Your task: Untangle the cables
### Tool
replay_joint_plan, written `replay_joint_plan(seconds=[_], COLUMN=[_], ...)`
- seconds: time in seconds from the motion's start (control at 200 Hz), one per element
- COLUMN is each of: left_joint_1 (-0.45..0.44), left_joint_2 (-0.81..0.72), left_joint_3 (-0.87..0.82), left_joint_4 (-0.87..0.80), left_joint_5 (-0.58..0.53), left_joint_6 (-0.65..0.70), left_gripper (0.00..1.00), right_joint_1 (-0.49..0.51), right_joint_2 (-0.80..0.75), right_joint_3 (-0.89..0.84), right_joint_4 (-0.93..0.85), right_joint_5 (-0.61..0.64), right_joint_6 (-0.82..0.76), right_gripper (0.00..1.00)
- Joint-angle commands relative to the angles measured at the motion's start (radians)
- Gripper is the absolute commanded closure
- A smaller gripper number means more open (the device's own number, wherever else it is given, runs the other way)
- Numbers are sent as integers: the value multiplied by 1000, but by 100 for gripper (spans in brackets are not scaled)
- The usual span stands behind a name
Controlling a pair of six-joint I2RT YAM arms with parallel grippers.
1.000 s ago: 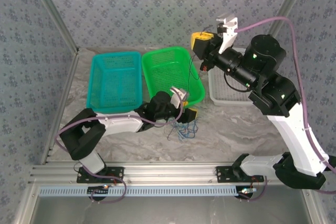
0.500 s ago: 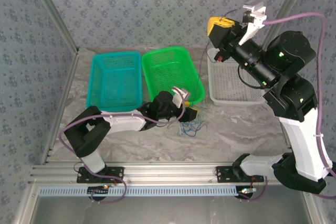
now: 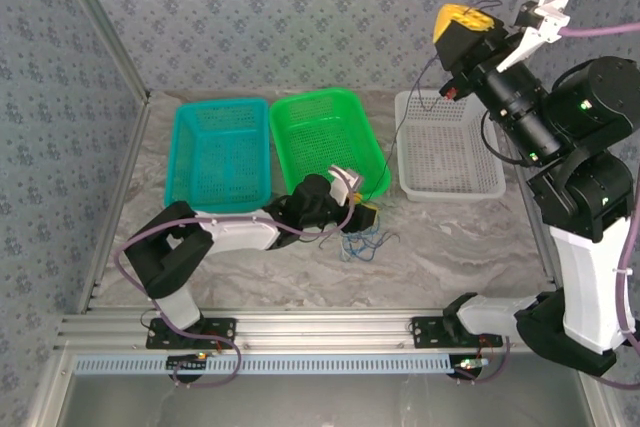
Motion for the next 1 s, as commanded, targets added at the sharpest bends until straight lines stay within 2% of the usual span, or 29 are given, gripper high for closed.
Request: replay_joint_plan(seconds=[0.0, 0.44, 0.999], left_joint_1=[-19, -25, -24], left_joint_2=[58, 51, -56], left_joint_3=[-32, -74, 68], left_joint_4=[-152, -201, -353], left_joint_5=[12, -39, -80], left_joint_6=[-54, -59, 41], left_gripper=[34, 36, 35], right_joint_1=[-33, -114, -155], right_joint_2=[1, -39, 1], right_joint_3=[29, 36, 14], right_joint_4=[54, 153, 46], right_joint_5=[23, 28, -16], right_joint_6=[17, 115, 133], right_gripper=[96, 97, 98])
